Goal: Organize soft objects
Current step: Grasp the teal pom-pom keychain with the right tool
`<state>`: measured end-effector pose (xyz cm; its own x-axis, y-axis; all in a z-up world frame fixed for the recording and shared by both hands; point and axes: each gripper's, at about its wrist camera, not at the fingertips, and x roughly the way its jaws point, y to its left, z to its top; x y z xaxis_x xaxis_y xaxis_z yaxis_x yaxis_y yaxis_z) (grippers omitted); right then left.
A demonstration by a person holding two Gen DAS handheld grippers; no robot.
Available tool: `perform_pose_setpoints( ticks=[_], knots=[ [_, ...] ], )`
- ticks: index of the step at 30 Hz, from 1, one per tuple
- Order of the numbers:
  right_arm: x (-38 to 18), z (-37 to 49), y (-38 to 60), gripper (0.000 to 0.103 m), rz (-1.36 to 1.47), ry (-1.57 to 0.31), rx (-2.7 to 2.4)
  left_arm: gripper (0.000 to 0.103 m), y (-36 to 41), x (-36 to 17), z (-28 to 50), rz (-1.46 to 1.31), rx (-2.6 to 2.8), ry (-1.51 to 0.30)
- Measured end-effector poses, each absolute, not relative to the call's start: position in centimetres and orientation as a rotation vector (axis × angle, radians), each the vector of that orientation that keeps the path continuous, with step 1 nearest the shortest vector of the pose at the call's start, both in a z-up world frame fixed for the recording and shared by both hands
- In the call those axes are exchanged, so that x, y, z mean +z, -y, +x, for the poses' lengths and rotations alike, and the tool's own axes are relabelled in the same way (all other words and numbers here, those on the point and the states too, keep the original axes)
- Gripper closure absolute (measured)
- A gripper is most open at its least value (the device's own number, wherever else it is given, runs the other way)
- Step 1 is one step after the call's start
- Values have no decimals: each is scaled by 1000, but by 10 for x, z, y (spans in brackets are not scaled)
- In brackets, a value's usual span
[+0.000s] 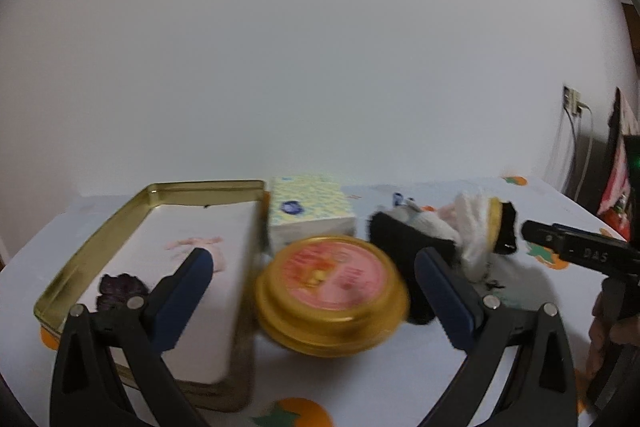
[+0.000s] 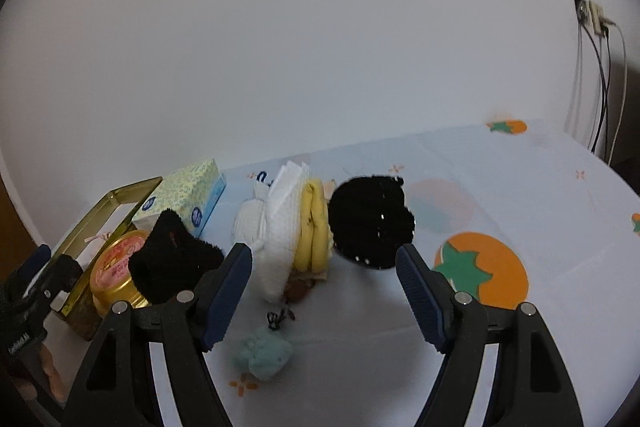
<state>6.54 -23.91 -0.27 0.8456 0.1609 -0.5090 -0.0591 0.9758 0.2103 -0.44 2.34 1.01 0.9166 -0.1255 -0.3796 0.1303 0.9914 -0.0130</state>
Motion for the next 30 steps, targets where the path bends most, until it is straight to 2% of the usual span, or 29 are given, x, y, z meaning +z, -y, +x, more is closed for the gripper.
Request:
perform_pose_setpoints(
  ticks=[6, 13, 14, 16, 20, 21, 24, 30],
  knots=[
    [-9, 65, 212, 27, 94, -634, 241, 1, 3, 9, -8, 86, -162, -409],
    [-26, 75, 177, 28, -71, -770, 304, 1, -1, 9, -5, 61, -131, -429],
    [-31, 79, 178, 31, -65, -800, 300, 1, -1, 9, -5, 57, -128, -431],
    [-39, 86, 181, 56, -39, -855, 307, 1, -2, 9, -5, 53, -122, -434],
    [-44, 91, 181, 61, -65, -868, 301, 1, -1, 8, -7, 58, -117, -433],
    [-45, 90, 181, 66, -69, -866, 302, 1, -1, 8, -7, 59, -117, -433],
    [-42, 90, 185, 68, -28, -847, 313, 1, -1, 8, -7, 62, -118, -432],
    [-17, 71, 200, 68, 5, -635, 255, 1, 14, 13, -7, 52, -165, -380]
  ],
)
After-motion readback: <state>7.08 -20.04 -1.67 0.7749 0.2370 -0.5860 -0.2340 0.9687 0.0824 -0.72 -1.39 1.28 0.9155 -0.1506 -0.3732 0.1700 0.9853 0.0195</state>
